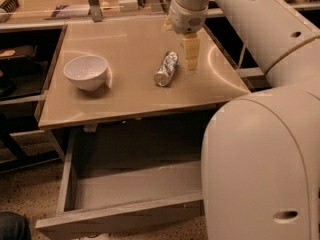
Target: Place redbull can into top drawer
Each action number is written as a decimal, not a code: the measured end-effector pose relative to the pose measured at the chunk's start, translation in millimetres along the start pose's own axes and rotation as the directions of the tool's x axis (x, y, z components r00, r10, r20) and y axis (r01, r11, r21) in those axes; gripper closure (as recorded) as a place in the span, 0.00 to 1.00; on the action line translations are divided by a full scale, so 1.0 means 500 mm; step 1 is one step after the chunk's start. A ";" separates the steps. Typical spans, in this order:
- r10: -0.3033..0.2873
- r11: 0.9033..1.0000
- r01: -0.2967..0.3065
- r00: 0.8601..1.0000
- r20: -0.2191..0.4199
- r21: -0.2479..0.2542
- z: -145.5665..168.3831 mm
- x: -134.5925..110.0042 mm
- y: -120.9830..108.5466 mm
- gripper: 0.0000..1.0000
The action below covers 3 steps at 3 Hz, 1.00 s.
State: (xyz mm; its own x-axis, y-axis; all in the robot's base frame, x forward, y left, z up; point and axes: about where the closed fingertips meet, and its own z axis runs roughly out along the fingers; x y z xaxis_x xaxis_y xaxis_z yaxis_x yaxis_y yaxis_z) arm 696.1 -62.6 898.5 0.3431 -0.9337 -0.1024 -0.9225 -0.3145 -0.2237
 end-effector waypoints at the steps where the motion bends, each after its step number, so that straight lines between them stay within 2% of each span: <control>1: -0.024 1.000 0.024 1.000 0.002 -0.017 0.024 -0.017 -0.006 0.00; 2: -0.046 0.999 0.046 0.999 0.002 -0.020 0.046 -0.014 -0.004 0.00; 3: -0.112 0.993 0.112 0.994 -0.003 -0.024 0.080 0.007 0.004 0.00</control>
Offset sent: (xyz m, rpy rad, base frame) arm -0.0123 -0.0022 -0.0366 -0.0442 0.0486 0.0790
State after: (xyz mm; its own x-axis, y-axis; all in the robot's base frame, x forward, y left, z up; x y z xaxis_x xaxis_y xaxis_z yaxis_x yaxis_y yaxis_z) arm 702.5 -59.5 858.9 0.4441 -0.8929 -0.0741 -0.8821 -0.4212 -0.2108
